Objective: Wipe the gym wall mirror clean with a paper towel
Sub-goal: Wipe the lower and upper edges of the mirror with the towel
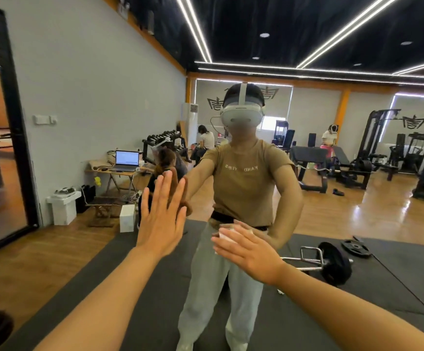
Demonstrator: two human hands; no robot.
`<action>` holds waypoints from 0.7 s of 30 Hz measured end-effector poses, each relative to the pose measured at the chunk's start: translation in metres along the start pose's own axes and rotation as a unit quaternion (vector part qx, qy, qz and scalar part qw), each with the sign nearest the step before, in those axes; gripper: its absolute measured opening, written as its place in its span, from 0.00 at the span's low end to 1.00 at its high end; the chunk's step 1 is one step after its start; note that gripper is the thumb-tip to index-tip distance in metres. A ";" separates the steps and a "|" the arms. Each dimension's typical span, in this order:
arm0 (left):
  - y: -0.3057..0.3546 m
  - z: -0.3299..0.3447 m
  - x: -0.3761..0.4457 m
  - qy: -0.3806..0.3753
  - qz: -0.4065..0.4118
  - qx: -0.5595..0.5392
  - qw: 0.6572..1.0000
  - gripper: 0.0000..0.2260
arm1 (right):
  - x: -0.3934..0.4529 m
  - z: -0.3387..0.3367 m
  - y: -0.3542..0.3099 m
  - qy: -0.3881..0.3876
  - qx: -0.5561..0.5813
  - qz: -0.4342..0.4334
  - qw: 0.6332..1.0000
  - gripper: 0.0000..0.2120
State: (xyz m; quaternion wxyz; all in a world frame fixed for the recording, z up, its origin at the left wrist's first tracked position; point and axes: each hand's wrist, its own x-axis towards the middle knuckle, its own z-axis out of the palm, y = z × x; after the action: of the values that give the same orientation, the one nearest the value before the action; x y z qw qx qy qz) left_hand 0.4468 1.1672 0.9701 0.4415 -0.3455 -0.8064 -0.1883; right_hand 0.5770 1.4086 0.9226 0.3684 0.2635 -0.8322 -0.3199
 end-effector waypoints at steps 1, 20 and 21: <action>-0.005 -0.001 0.001 -0.002 0.011 0.006 1.000 0.30 | 0.000 -0.001 0.002 -0.004 -0.002 -0.011 1.000 0.35; -0.035 0.025 0.009 0.049 0.100 -0.049 0.993 0.28 | 0.141 -0.104 0.129 0.261 -0.014 0.385 0.885 0.20; -0.036 0.026 0.010 0.051 0.101 -0.052 0.992 0.28 | 0.138 -0.092 0.114 0.256 -0.007 0.380 0.889 0.20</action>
State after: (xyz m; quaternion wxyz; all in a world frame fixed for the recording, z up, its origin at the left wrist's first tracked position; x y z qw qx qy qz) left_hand 0.4026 1.1620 0.9646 0.4802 -0.4379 -0.7327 -0.2020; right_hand 0.5446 1.3592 1.1150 0.6639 -0.0028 -0.7433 -0.0822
